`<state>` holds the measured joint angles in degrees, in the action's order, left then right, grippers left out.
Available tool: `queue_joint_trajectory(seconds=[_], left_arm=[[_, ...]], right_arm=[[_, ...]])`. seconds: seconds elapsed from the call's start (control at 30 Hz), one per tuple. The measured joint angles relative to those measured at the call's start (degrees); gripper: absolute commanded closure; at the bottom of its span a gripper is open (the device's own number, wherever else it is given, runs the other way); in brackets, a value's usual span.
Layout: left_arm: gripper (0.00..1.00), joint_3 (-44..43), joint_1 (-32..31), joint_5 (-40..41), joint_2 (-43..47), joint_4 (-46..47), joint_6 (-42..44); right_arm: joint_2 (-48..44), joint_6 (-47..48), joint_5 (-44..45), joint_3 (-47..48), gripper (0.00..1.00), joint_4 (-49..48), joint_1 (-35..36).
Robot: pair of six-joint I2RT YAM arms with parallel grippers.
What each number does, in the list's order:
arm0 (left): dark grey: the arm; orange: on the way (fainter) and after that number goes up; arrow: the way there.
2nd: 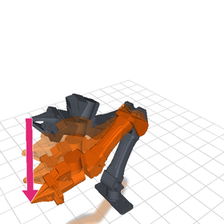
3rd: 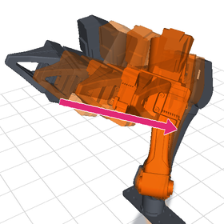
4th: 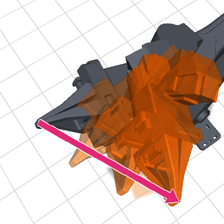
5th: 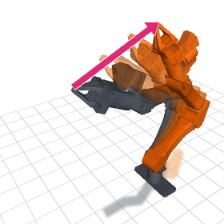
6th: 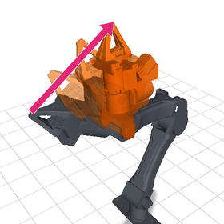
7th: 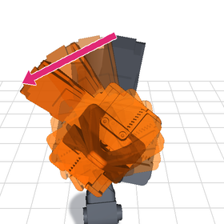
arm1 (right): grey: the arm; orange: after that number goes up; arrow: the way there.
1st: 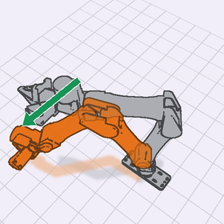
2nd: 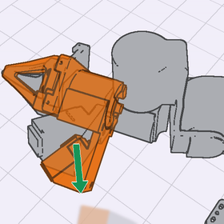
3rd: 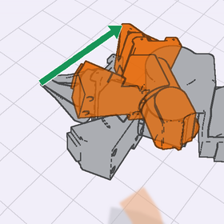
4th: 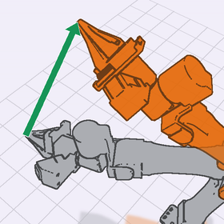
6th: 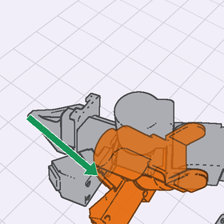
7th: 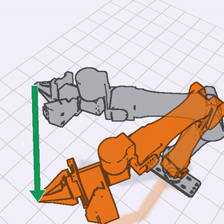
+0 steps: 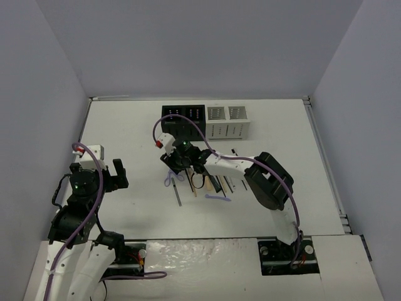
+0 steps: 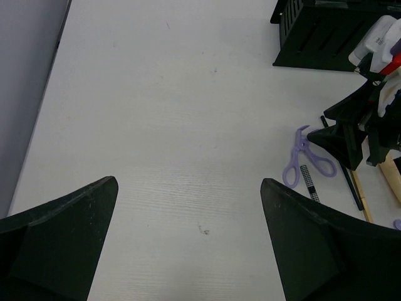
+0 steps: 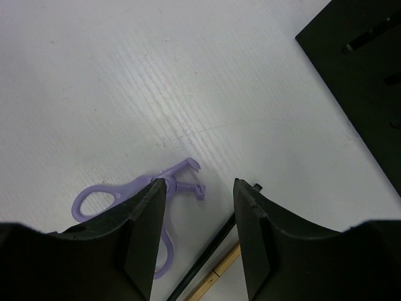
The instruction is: Organize the makeup
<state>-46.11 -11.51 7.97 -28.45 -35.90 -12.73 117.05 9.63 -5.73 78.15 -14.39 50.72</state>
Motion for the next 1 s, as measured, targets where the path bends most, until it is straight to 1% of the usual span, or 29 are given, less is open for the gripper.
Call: queue_joint_trajectory(seconds=[0.23,0.73,1.0], left_arm=[[0.03,0.0,0.0,0.0,0.0,0.0,0.0],[0.03,0.0,0.4,-0.5,-0.3,0.0,-0.2],[0.03,0.0,0.8,-1.0,-1.4,0.0,-0.2]], right_arm=[[1.0,-0.1,-0.7,0.0,0.58,0.0,-0.1],[1.0,-0.7,-1.9,-0.2,0.69,-1.4,-1.4],[1.0,-0.8,-2.6,-0.6,0.71,-1.8,-1.6]])
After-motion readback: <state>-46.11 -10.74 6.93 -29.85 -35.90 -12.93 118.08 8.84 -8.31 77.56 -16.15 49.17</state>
